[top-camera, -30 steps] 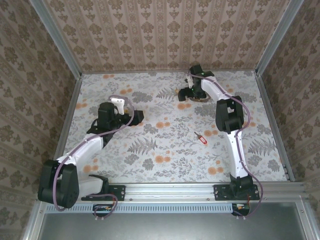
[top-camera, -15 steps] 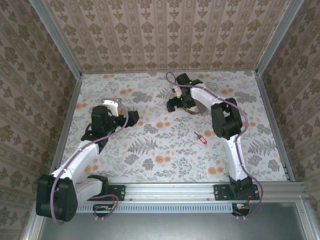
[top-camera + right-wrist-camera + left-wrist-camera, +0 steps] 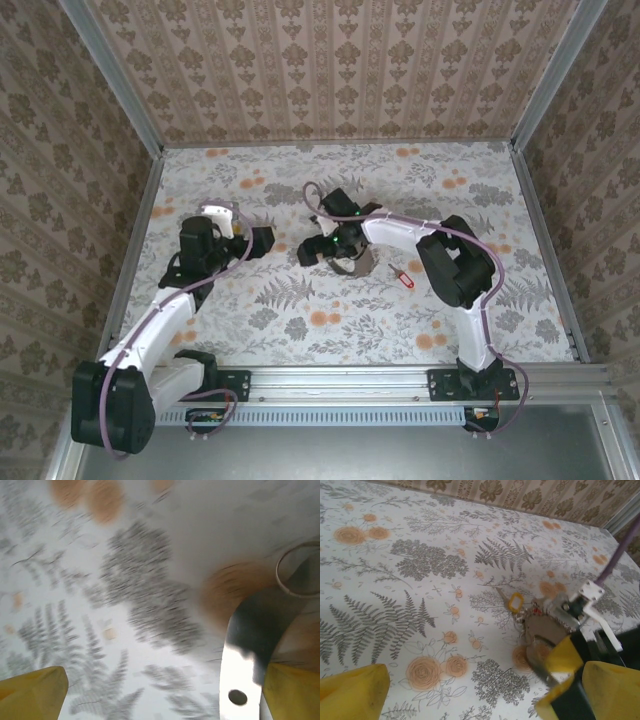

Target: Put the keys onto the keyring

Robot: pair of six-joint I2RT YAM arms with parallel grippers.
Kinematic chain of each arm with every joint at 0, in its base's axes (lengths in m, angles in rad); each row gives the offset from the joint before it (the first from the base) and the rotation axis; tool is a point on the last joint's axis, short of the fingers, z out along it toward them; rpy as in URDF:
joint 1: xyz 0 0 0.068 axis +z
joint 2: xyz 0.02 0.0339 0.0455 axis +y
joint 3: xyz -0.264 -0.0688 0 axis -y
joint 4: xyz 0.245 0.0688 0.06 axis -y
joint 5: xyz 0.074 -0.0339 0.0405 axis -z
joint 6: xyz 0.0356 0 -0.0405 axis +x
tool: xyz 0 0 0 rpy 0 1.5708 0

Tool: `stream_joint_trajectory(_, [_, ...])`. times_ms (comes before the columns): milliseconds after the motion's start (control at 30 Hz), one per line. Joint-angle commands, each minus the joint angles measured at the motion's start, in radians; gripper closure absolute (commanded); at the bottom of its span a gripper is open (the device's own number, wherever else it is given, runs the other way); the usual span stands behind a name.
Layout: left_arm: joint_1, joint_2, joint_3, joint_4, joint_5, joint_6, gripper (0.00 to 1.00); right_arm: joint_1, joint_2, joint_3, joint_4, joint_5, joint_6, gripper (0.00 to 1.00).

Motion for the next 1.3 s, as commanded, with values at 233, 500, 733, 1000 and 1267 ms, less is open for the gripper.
stream_joint_trajectory(233, [-0.005, 0.021, 0.012, -0.072, 0.007, -0.019, 0.02, -0.022, -0.257, -0.047, -0.111, 0.015, -0.041, 0.03])
stream_joint_trajectory(500, [-0.090, 0.241, 0.155, -0.128, 0.139, 0.014, 0.06, -0.166, -0.284, -0.142, -0.173, 0.088, -0.176, 0.10])
stream_joint_trajectory(733, [-0.226, 0.341, 0.220, -0.201, 0.133, 0.075, 0.18, -0.177, -0.244, -0.175, -0.198, 0.107, -0.237, 0.22])
stream_joint_trajectory(1000, [-0.302, 0.416, 0.245, -0.172, 0.121, 0.077, 0.38, -0.226, -0.239, -0.220, -0.118, 0.097, -0.231, 0.37])
stream_joint_trajectory(1267, [-0.305, 0.466, 0.276, -0.128, 0.147, 0.056, 0.40, -0.225, -0.137, -0.109, -0.123, 0.066, -0.255, 0.41])
